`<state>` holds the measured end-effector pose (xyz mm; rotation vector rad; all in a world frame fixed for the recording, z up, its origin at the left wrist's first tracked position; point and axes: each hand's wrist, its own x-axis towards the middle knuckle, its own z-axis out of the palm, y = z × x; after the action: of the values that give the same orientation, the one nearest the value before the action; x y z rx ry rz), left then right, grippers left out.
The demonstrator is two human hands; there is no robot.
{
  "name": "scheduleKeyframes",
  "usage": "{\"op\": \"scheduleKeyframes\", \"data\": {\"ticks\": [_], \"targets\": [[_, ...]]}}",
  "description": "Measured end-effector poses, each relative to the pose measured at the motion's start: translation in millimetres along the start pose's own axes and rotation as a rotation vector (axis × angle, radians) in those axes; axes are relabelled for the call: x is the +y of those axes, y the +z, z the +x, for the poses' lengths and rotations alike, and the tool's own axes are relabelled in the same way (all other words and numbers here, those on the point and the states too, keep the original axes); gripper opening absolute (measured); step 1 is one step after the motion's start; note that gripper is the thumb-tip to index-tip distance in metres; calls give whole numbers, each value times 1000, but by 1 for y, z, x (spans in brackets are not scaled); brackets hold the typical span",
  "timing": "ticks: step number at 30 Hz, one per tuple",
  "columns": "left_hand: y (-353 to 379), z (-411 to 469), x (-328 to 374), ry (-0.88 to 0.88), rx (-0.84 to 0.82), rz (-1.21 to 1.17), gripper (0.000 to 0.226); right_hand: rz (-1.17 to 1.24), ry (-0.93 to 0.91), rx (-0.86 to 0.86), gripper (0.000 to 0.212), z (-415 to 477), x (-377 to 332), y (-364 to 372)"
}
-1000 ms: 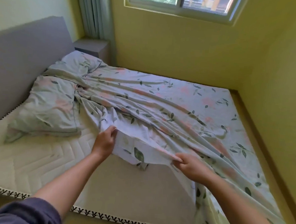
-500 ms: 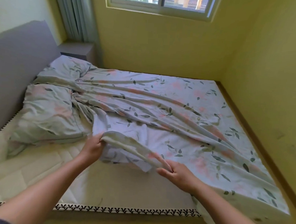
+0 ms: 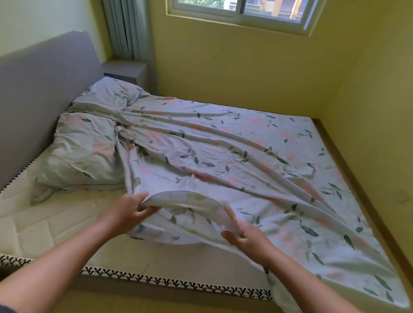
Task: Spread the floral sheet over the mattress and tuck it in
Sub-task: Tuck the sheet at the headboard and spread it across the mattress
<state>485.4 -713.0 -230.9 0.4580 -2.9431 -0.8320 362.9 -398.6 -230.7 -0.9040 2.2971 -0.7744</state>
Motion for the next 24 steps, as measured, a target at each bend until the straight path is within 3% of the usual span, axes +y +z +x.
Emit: {"op": "scheduleKeyframes", "data": {"ticks": [2, 3, 4, 5, 6, 8, 10, 12, 14, 16, 18, 19, 21, 22, 24], "targets": [[-6, -7, -2, 106, -130, 293, 41, -129, 23, -64, 77, -6, 0, -2], [-7, -9, -4, 128, -197, 497, 37, -248, 34, -90, 73, -8, 0, -1], [-5, -10, -6, 148, -225, 634, 26, -349, 85, -118, 53, -6, 0, 2], [-2, -9, -8, 142, -230, 643, 9, -409, 144, -129, 22, -5, -2, 5], [-2, -9, -8, 118, -212, 555, 7, -415, 194, -116, 13, -3, -1, 10], [-1, -7, -13, 49, -173, 282, 23, -293, 242, -97, 15, 2, 3, 16], [-4, -9, -15, 8, -146, 131, 23, -157, 228, -67, 39, 4, 6, 19], [-7, -14, -13, 44, -153, 134, 25, -106, 160, -40, 62, 2, 5, 22], [-15, -20, -8, 111, -247, 252, 24, -89, 74, -56, 75, 0, 1, 29], [-22, -23, -9, 140, -346, 437, 37, -63, 54, -134, 92, -2, -4, 37], [-25, -25, -14, 169, -398, 591, 40, -181, 71, -227, 99, -3, -7, 44], [-27, -27, -16, 175, -415, 620, 32, -272, 79, -246, 84, -2, -8, 46], [-30, -29, -18, 145, -437, 576, 16, -340, 151, -251, 23, 2, -5, 49], [-31, -32, -20, 101, -443, 518, 20, -301, 190, -241, 15, 5, -5, 51], [-28, -35, -29, 18, -442, 386, 24, -219, 247, -257, 21, 6, -3, 54]]}}
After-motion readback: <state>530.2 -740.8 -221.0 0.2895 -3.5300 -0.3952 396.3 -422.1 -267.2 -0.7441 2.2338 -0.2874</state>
